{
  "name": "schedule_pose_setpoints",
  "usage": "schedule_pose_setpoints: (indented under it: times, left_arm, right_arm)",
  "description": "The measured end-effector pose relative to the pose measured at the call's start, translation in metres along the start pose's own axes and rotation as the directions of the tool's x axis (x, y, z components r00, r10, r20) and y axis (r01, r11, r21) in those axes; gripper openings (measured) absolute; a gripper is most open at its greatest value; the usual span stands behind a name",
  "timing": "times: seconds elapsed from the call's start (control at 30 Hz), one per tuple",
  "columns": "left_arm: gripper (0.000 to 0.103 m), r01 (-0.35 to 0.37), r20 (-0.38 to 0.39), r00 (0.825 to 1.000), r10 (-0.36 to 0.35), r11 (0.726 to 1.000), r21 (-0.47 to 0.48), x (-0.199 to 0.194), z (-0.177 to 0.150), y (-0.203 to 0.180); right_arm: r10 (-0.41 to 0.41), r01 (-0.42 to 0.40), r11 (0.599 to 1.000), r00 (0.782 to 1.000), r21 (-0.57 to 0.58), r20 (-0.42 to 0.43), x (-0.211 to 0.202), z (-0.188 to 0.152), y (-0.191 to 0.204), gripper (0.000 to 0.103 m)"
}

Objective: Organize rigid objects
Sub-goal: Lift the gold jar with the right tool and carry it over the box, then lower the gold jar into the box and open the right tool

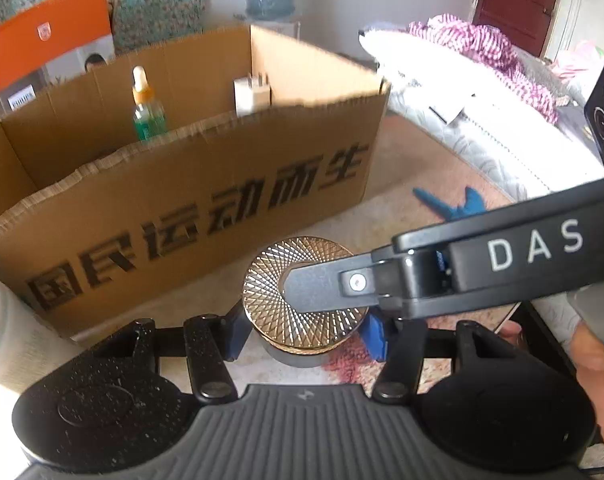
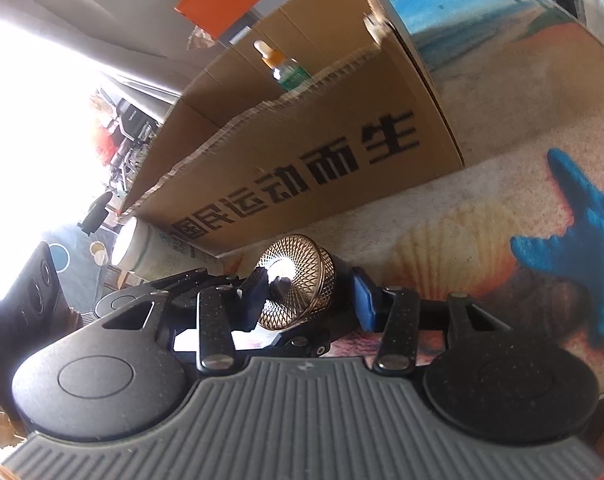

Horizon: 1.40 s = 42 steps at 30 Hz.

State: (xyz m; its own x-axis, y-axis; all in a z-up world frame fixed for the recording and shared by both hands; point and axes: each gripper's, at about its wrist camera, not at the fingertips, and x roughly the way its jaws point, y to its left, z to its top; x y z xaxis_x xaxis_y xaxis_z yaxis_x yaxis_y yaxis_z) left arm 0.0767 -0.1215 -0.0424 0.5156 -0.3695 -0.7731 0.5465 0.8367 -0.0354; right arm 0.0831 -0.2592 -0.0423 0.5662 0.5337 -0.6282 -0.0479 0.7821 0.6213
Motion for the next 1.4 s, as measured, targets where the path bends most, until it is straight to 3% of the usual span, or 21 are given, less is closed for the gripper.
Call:
schedule_pose_setpoints:
  times: [0.3, 0.47, 0.6, 0.87, 1.07, 1.4]
  left_arm:
    - [0.057, -0.056, 0.176, 0.983, 0.055, 0.998, -0.001, -0.058, 0.043, 0.007]
    - [0.057, -0.052, 0.198, 0.978, 0.060, 0.998, -0.044, -0.060, 0.080, 0.023]
    - [0.057, -0.032, 0.163, 0.985, 0.051, 0.992, -0.120, -0.042, 0.110, 0.045]
    - [0.057, -0.001, 0.023, 1.000, 0.008, 0.965, -0.261, 0.024, 0.142, 0.087]
    - [0.057, 0.011, -0.054, 0.998, -0.031, 0.943, -0.332, 0.062, 0.153, 0.112]
    - [0.059, 0.017, -0.120, 0.990, -0.079, 0.893, -0.449, 0.095, 0.159, 0.134]
  right_arm:
    - [0.049, -0.028, 0.985, 0.991, -0.168, 0.122, -0.040, 0.037, 0.053, 0.045]
    - [0.053, -0.013, 0.965, 0.988, -0.262, 0.146, -0.044, 0.076, 0.075, 0.045]
    - [0.030, 0.004, 0.958, 0.993, -0.287, 0.114, -0.030, 0.117, 0.078, 0.045]
    - [-0.071, 0.054, 0.960, 0.996, -0.276, -0.054, 0.044, 0.191, 0.063, 0.045]
    - [-0.143, 0.100, 0.953, 0.981, -0.287, -0.133, 0.089, 0.214, 0.054, 0.043]
    - [-0.201, 0.139, 0.935, 0.966, -0.327, -0.164, 0.134, 0.238, 0.047, 0.043]
